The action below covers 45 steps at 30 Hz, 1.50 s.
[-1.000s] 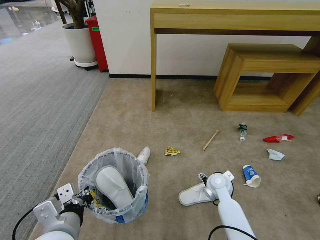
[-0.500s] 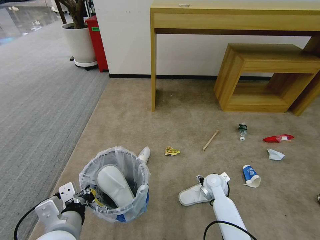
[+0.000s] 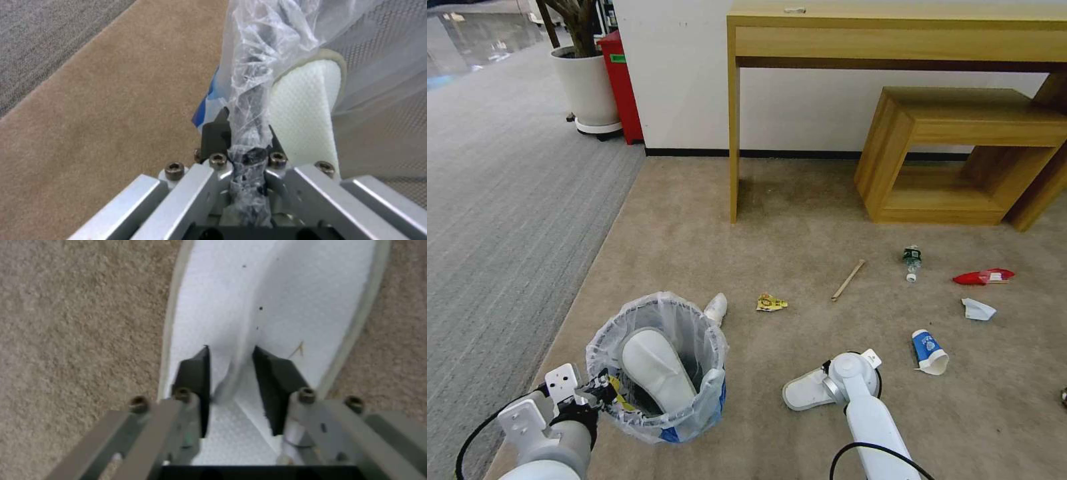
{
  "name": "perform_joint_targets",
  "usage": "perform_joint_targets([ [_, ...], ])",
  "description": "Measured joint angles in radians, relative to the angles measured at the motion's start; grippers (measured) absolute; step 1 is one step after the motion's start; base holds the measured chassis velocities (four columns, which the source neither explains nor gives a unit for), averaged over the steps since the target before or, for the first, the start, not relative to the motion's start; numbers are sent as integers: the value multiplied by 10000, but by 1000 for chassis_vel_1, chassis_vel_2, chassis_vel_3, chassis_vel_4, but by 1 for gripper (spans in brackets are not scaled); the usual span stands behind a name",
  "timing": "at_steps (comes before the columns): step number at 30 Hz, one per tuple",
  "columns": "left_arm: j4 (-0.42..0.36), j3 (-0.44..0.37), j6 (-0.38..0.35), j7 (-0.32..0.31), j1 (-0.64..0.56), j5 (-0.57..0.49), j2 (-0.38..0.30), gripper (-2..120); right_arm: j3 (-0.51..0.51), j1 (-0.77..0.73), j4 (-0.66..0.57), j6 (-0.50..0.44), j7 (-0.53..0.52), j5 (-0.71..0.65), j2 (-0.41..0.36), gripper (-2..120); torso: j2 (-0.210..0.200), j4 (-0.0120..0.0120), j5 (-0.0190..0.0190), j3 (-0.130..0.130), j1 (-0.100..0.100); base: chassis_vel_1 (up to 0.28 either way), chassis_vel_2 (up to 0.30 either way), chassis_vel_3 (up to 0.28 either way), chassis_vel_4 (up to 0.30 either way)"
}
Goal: Pick up the trash bin and place the garbage on the floor into it.
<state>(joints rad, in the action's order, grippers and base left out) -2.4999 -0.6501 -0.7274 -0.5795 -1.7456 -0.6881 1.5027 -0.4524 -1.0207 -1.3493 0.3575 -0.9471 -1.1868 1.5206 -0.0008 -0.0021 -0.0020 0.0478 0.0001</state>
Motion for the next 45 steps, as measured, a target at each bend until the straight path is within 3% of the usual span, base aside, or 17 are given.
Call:
perform_joint_targets([
  [3, 0, -6, 4, 3, 60, -18, -6, 1, 31, -26, -51, 0, 59, 74, -8, 7, 0, 0, 1, 0, 0, 0, 0, 0, 0],
  [6, 0, -6, 4, 4, 87, -22, -7, 1, 30, -51, -80, 0, 84, 98, -35, 0, 0, 0, 0, 0, 1, 0, 0, 0, 0],
  [16, 0, -25, 4, 9, 163, -60, -48, 1, 139, -475, -941, -7, 137, 223, -327, 0, 0, 1, 1, 0, 0, 0, 0, 0, 0],
  [20, 0, -32, 5, 13, 222, -69, -67, 1, 353, -1245, -2803, -417, 786, 1230, -991, 0, 0, 0, -1, -1, 0, 0, 0, 0, 0],
  [21, 0, -32, 5, 13, 222, -69, -67, 1, 353, -1245, -2803, -417, 786, 1230, -991, 0, 0, 0, -1, -1, 0, 0, 0, 0, 0],
  [25, 0, -63, 5, 13, 230, -80, -109, 1, 383, -1912, -5012, -821, 2198, 1422, -1952, 0, 0, -1, -3, -1, 0, 0, 0, 0, 0],
  [30, 14, 11, 5, 13, 260, -73, -97, 1, 368, -2086, -6367, -973, 3423, 1244, -2607, 0, 1, -1, 0, -1, 0, 0, 0, 0, 0],
  [34, 116, 135, 1, 6, 284, -63, -62, 1, 765, -1918, -7676, -1554, 5644, 1435, -3429, 0, 1, 0, -1, -1, 0, 0, 0, 0, 0],
  [35, 116, 135, 1, 6, 284, -63, -62, 1, 765, -1918, -7676, -1554, 5644, 1435, -3429, 0, 1, 0, -1, -1, 0, 0, 0, 0, 0],
  [38, 131, 136, -16, -14, 284, -105, -73, 1, 1424, -1612, -8144, -2375, 7964, 1833, -3941, 0, 1, 0, 0, -1, 0, 0, 0, 0, 0],
  [39, 131, 136, -16, -14, 284, -105, -73, 1, 1424, -1612, -8144, -2375, 7964, 1833, -3941, 0, 1, 0, 0, -1, 0, 0, 0, 0, 0],
  [42, 164, 124, -23, -28, 292, -172, -81, 1, 2107, -1204, -8284, -3207, 10203, 1932, -4134, 0, 1, 0, -1, 0, -1, 0, 0, 0, 0],
  [43, 164, 124, -23, -28, 292, -172, -81, 1, 2107, -1204, -8284, -3207, 10203, 1932, -4134, 0, 1, 0, -1, 0, -1, 0, 0, 0, 0],
  [44, 175, 125, -27, -33, 296, -182, -76, 1, 2364, -1002, -8154, -3637, 11168, 2044, -4070, 0, 1, 0, -3, 0, 0, 0, 0, 0, 0],
  [45, 179, 127, -28, -33, 300, -185, -72, 1, 2424, -953, -8102, -3744, 11380, 2083, -4037, 0, 1, 0, -2, -1, 0, 0, 0, 0, 0],
])
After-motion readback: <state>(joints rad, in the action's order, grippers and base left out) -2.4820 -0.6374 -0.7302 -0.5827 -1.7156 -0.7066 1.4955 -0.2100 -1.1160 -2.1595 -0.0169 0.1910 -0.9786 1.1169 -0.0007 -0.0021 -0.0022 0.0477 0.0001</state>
